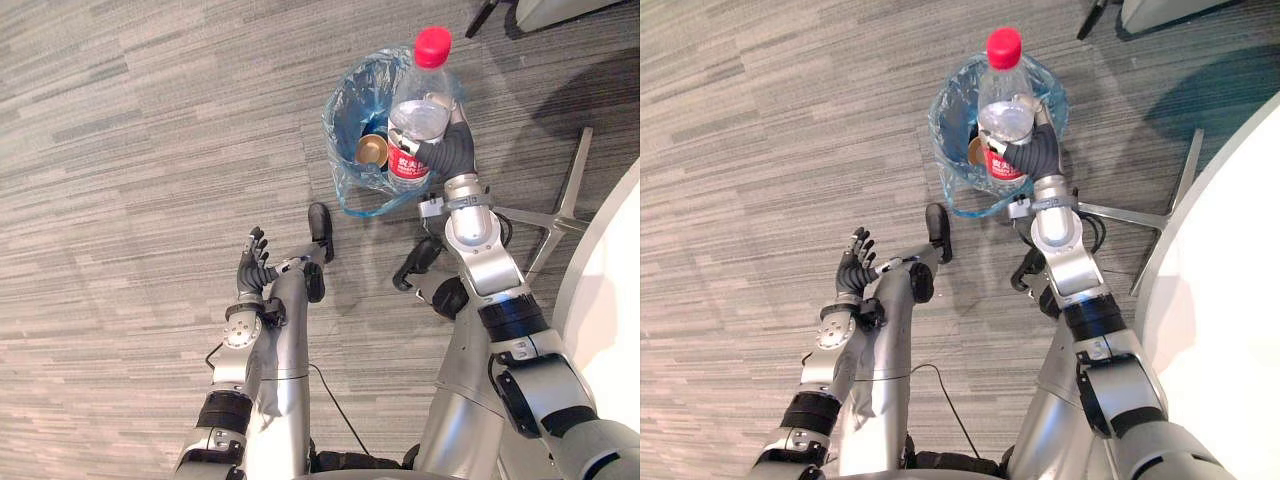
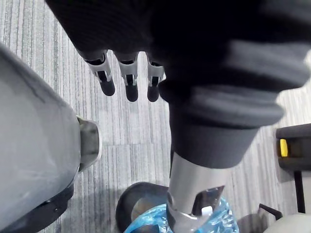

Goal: Gather rubbish on tea table into small bin, then transfer packed bag to large trash can.

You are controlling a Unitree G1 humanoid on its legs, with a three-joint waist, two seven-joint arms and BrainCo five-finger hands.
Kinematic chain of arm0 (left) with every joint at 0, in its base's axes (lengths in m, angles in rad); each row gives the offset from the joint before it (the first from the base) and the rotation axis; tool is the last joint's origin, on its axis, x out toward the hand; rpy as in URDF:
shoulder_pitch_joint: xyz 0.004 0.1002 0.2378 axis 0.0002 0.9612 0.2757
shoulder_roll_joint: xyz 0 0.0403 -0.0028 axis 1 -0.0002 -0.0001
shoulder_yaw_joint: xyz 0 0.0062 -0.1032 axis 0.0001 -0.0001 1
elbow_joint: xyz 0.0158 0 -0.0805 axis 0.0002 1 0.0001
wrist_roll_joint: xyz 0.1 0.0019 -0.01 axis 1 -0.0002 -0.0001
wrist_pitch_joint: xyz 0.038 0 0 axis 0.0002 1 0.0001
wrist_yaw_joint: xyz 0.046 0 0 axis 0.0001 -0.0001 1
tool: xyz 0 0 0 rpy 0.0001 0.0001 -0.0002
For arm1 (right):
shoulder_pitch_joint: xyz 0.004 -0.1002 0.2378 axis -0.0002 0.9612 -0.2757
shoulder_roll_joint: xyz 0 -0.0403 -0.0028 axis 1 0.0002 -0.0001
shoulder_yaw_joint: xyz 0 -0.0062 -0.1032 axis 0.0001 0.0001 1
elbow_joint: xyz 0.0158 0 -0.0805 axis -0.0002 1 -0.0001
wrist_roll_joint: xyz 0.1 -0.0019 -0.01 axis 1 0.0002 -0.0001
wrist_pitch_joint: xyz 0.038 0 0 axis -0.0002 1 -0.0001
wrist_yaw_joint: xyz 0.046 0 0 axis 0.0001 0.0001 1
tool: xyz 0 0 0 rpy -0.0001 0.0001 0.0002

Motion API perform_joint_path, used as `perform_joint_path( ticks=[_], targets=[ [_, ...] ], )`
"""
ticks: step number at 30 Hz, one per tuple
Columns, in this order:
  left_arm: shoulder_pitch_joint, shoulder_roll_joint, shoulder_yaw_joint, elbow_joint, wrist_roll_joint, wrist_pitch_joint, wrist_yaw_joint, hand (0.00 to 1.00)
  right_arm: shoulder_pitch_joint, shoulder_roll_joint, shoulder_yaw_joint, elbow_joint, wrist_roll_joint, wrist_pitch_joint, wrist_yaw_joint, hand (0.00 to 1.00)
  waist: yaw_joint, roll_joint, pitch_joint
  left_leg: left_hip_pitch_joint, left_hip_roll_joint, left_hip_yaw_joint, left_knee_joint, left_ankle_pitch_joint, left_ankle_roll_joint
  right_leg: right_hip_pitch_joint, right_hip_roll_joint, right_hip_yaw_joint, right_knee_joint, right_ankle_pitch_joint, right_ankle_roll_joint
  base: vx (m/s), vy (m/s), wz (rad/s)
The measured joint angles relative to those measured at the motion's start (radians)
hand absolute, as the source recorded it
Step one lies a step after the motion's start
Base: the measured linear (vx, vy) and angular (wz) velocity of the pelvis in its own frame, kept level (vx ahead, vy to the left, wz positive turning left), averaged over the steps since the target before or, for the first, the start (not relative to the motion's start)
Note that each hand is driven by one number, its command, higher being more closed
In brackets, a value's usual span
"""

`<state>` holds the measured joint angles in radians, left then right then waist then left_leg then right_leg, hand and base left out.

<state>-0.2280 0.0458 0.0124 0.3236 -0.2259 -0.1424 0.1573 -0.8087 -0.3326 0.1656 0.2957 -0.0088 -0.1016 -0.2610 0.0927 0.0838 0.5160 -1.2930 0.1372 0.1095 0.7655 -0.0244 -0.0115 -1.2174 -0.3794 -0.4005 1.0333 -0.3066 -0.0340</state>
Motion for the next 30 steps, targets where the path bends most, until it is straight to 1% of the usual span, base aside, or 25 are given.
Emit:
perform_joint_path(
  ticks=[1,2,3,9,13,15,19,22,24,27,29,30],
  targets=[
    [-0.002,-0.001,0.000,-0.001,0.000,-0.001,0.000,0.00,-0.007,0.000,0.000,0.008,0.000,0.000,-0.001,0.00,0.000,0.000,0.000,-0.002,0.000,-0.002,-0.001,0.000,0.000,0.000,0.000,-0.002,0.000,0.000,0.000,-0.05,-0.001,0.05],
    [-0.006,-0.001,0.000,0.000,-0.002,-0.001,0.000,0.00,-0.016,0.000,-0.003,0.017,0.000,0.001,-0.001,0.00,0.000,-0.002,0.001,-0.004,-0.001,-0.004,-0.003,0.001,-0.001,0.000,0.000,-0.005,-0.001,0.000,0.000,-0.08,0.010,0.20],
    [-0.016,-0.002,-0.002,0.000,-0.008,0.000,0.000,0.00,-0.032,-0.010,-0.008,0.051,0.000,0.001,-0.002,0.00,0.000,-0.004,0.002,-0.010,-0.013,-0.014,-0.025,0.013,-0.007,-0.003,-0.005,-0.013,-0.007,0.000,0.000,-0.10,0.013,0.21],
    [-0.024,0.002,-0.002,0.000,-0.008,-0.001,0.000,0.00,-0.049,-0.012,0.000,0.076,-0.002,0.001,-0.001,0.00,-0.001,-0.005,0.001,-0.020,-0.014,-0.023,-0.028,0.019,-0.007,-0.009,-0.004,-0.021,-0.006,0.000,0.000,-0.07,0.009,0.05],
    [-0.028,0.002,-0.001,0.000,-0.007,-0.001,0.000,0.00,-0.034,-0.010,0.012,0.077,-0.056,0.001,0.001,0.00,-0.007,-0.009,-0.001,-0.023,-0.011,-0.024,-0.033,0.020,-0.006,-0.009,-0.003,-0.028,-0.009,-0.002,0.003,-0.06,0.004,0.02],
    [-0.028,0.005,-0.001,0.000,-0.007,-0.001,0.000,0.00,-0.018,-0.009,0.027,0.080,-0.088,0.001,0.003,0.00,-0.007,-0.017,-0.004,-0.023,-0.010,-0.023,-0.032,0.023,-0.009,-0.009,-0.002,-0.028,-0.010,0.002,-0.004,-0.05,0.004,-0.02],
    [-0.028,0.011,0.000,0.000,-0.006,-0.001,0.001,0.00,0.005,-0.007,0.054,0.083,-0.191,0.001,0.009,0.00,-0.007,-0.031,-0.012,-0.023,-0.001,-0.021,-0.033,0.025,-0.007,-0.008,0.011,-0.028,-0.023,0.008,-0.013,-0.06,0.006,-0.08],
    [-0.028,0.017,0.000,0.002,-0.006,-0.001,0.001,0.00,0.021,-0.005,0.078,0.082,-0.251,0.001,0.022,0.00,-0.007,-0.050,-0.022,-0.022,0.001,-0.021,-0.034,0.026,-0.007,-0.007,0.013,-0.028,-0.023,0.009,-0.014,-0.07,0.004,-0.02],
    [-0.028,0.018,-0.001,0.004,-0.001,-0.001,0.001,0.00,0.026,-0.009,0.090,0.082,-0.288,0.000,0.023,0.00,-0.007,-0.055,-0.024,-0.019,0.001,-0.022,-0.035,0.026,-0.008,-0.004,0.013,-0.028,-0.024,0.009,-0.015,-0.07,0.007,0.00],
    [-0.028,0.019,0.000,0.011,0.002,-0.001,0.002,0.00,0.034,-0.016,0.091,0.082,-0.367,0.000,0.020,0.00,-0.006,-0.055,-0.024,-0.013,0.001,-0.021,-0.045,0.026,-0.006,0.003,0.013,-0.032,-0.034,0.008,-0.013,-0.07,0.011,0.01],
    [-0.028,0.019,-0.001,0.017,0.002,-0.002,0.006,0.00,0.035,-0.026,0.113,0.083,-0.431,0.000,0.016,0.00,-0.005,-0.056,-0.025,-0.005,0.001,-0.011,-0.071,0.038,-0.006,0.006,0.013,-0.035,-0.047,0.011,-0.013,-0.06,0.007,0.07],
    [-0.028,0.019,0.000,0.020,0.002,-0.002,0.009,0.00,0.035,-0.028,0.121,0.084,-0.444,0.001,0.013,0.00,-0.004,-0.057,-0.026,-0.004,0.001,-0.010,-0.073,0.040,-0.005,0.006,0.013,-0.035,-0.048,0.011,-0.013,-0.06,0.003,0.05]
  ],
)
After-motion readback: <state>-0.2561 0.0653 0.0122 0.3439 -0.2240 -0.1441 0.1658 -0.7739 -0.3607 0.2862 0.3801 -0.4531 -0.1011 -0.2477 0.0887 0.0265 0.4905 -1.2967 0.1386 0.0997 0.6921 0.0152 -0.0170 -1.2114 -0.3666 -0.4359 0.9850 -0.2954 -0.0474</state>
